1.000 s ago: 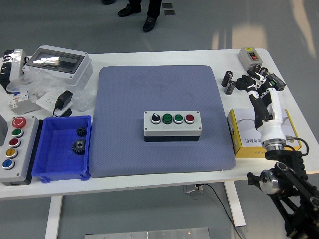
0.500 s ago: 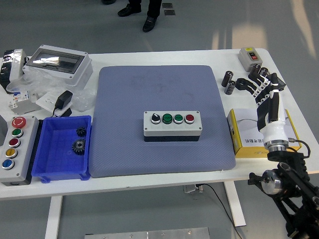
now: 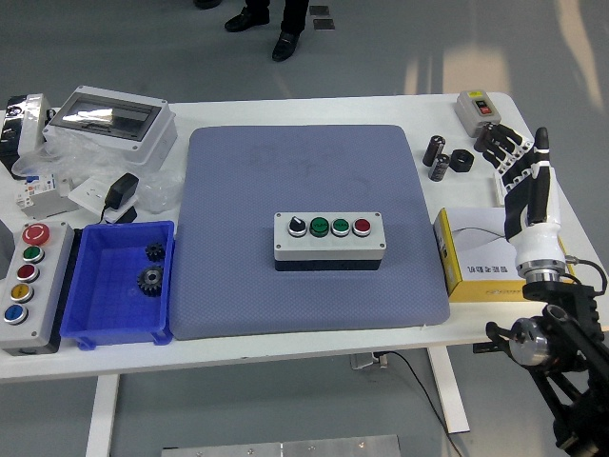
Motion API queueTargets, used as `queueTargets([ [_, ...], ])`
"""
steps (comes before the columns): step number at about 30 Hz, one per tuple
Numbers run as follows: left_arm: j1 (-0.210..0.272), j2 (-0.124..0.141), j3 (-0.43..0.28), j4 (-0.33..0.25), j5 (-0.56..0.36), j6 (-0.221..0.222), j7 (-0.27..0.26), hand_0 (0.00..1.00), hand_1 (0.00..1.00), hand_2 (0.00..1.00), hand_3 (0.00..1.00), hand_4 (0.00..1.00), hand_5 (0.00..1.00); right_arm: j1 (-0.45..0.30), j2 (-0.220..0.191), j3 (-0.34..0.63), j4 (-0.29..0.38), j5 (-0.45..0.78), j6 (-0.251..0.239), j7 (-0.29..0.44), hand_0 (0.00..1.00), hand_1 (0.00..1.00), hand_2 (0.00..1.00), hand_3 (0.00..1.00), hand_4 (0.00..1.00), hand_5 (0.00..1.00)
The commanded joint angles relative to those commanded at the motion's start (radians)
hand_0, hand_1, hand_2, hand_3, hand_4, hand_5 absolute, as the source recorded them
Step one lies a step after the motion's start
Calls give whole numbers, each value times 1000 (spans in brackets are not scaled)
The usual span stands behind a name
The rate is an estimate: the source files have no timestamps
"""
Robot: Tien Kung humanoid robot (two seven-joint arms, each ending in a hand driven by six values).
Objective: Pick up the button,place it on the desk,press the button,press the button
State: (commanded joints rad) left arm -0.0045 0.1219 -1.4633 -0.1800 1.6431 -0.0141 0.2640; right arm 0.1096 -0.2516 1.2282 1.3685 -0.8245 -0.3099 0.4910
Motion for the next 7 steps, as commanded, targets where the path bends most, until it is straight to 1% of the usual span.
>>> queueTargets([
  [7, -6, 2, 6, 0, -20, 3, -5, 620, 552, 504, 576, 496, 200, -4, 0, 15, -4, 5, 3, -4, 835, 776, 775, 747, 871, 998],
])
